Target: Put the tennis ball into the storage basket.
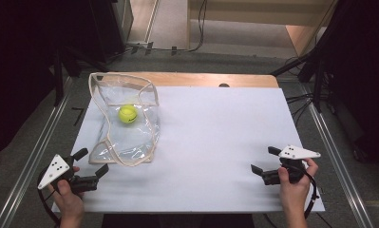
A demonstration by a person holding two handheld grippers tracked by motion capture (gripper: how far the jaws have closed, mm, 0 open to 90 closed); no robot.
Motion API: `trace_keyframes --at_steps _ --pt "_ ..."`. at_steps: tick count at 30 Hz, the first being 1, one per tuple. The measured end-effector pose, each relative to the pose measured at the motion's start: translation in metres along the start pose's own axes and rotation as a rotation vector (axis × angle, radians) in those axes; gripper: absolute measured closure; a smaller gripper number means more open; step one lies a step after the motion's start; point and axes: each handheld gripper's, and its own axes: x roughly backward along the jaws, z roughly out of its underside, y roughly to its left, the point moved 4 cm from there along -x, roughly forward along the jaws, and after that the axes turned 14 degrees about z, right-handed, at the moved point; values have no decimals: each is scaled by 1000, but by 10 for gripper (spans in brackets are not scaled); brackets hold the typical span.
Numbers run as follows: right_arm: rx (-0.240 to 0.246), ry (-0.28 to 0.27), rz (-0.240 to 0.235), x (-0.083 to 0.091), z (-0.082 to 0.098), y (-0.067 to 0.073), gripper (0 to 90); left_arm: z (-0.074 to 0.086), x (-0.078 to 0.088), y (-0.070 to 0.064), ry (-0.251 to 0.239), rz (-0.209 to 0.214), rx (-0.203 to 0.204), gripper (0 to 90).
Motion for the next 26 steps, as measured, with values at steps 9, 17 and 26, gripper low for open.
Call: trace_keyframes --at_steps 9,17,26 --pt "-47 -30 12 15 18 -16 0 0 1 0 -5 -1 4 0" --pt "-89 -57 7 20 31 -23 0 -1 3 1 -24 3 18 0" --pt "-109 -101 -9 22 33 -22 0 -1 2 0 -6 -3 7 0"
